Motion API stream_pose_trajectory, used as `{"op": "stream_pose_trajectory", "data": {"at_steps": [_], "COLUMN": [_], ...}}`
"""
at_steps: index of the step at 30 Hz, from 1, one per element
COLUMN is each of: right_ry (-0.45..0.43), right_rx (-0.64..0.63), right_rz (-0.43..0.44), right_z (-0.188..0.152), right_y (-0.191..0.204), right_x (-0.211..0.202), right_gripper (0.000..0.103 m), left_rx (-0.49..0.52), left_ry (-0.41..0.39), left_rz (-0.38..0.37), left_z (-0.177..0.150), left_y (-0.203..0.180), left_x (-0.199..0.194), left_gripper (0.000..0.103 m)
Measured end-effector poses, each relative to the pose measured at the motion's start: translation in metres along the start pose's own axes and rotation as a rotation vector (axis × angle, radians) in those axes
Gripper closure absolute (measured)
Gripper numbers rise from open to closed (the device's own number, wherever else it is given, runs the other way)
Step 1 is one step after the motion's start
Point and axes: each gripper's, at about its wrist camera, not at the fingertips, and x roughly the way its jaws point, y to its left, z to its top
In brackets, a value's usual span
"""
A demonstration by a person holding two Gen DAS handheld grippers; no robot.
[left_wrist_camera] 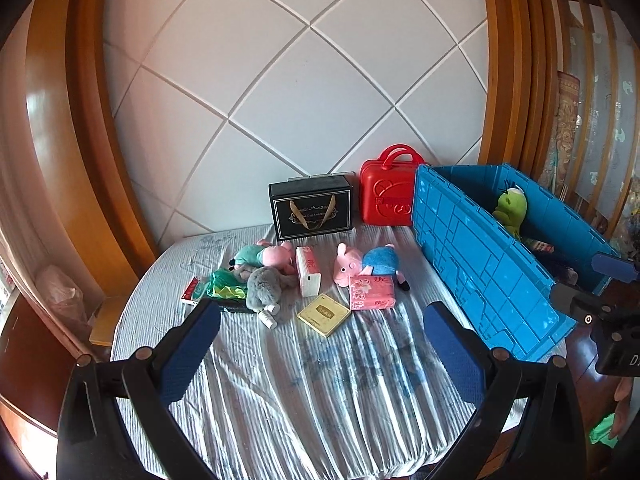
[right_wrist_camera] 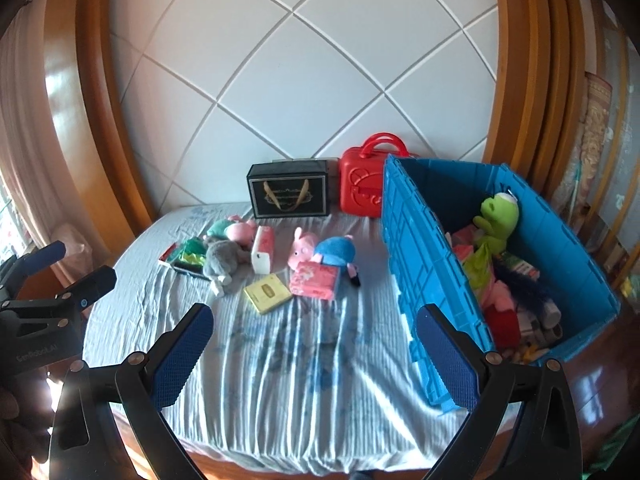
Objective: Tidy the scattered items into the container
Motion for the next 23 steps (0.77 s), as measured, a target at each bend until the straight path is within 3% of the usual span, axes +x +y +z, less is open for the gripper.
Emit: {"op": "stream_pose_trajectory", "data": {"at_steps": [16, 21, 23], "right_ry": [0.008, 0.016, 0.021], "right_rx": [-0.017, -0.028, -0.033], "right_rz": [0.022, 0.037, 0.042], "right_z": [-0.011, -0.012, -0.012], "right_y": [-0.051, -0.068, -0.073], "right_x": [-0.016, -0.016, -0.015], "right_gripper": [0.0, 0.0, 0.0], "left_rx": [-0.04, -0.041, -0.051], "left_ry": [0.011, -0.037, -0.025], "left_rz": [0.051, 0.141, 0.135], "left_z": [0.005, 0.005, 0.006], "left_y": [-0.038, -0.055, -0.059], "left_x": [-0.012, -0.019, -0.017], "left_gripper": [0.0, 0.0, 0.0]}}
